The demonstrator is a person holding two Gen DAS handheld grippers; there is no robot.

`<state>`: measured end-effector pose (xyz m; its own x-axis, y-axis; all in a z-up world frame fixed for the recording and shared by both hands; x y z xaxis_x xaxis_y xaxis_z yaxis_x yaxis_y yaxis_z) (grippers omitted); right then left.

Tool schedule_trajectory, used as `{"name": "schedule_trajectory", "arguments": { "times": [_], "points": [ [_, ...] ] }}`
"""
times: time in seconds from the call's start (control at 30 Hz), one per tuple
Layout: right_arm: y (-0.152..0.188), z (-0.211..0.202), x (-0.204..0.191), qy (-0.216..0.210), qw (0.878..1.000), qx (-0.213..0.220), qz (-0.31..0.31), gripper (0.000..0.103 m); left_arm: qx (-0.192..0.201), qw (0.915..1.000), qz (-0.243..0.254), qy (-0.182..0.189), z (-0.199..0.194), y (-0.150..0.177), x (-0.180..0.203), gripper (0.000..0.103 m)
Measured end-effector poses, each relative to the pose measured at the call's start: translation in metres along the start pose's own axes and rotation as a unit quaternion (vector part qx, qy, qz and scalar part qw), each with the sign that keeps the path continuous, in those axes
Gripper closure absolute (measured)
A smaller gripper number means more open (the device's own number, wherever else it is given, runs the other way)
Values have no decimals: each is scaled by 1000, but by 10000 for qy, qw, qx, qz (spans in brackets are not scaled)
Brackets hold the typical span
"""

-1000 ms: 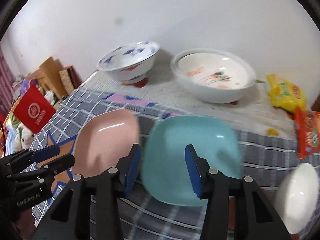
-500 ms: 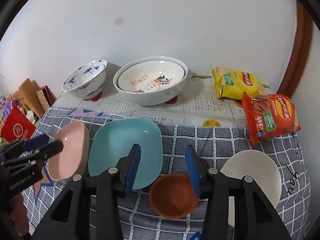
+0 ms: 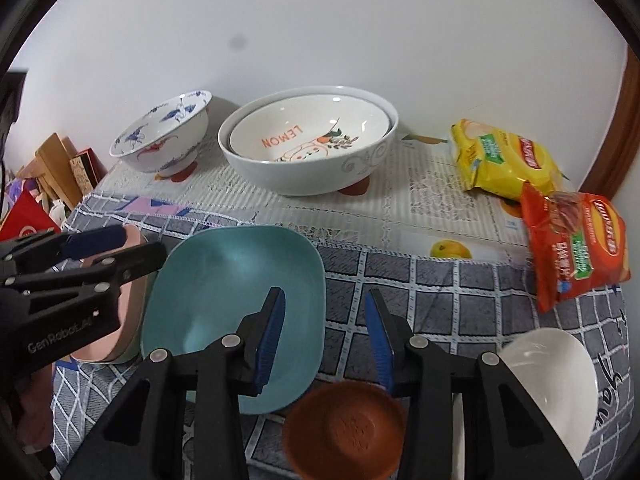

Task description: Organize plates and bowls

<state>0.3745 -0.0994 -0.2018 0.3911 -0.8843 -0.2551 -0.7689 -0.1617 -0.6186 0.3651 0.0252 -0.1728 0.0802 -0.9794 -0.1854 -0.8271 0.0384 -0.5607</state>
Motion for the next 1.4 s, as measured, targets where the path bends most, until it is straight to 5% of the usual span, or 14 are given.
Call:
{"name": "schedule_trajectory", "arguments": {
  "times": [0.57, 0.93, 1.4],
  "points": [
    [6, 43, 5, -42, 9992, -389, -1, 72, -345, 9989, 314, 61, 44, -3, 14, 56],
    [11, 54, 7, -110, 9988, -474, 94, 91, -417, 9986, 291, -167, 53, 0, 9, 87],
    [-10, 6, 2, -298, 9990, 37, 323, 96, 11, 10000, -3, -21, 0, -16, -11, 91]
  ]
}}
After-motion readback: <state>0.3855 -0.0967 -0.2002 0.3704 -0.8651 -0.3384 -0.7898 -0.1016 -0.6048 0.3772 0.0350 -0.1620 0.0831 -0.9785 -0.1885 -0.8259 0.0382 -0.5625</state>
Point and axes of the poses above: each gripper's, at about its wrist camera, not at the fingertips, and z roughly the way its jaws point, x to its right, y to its underside, the point moved 5 cm from there along z, roughly the way its jaws point, and after that the axes turned 12 degrees about -y, right-handed, at the moved point
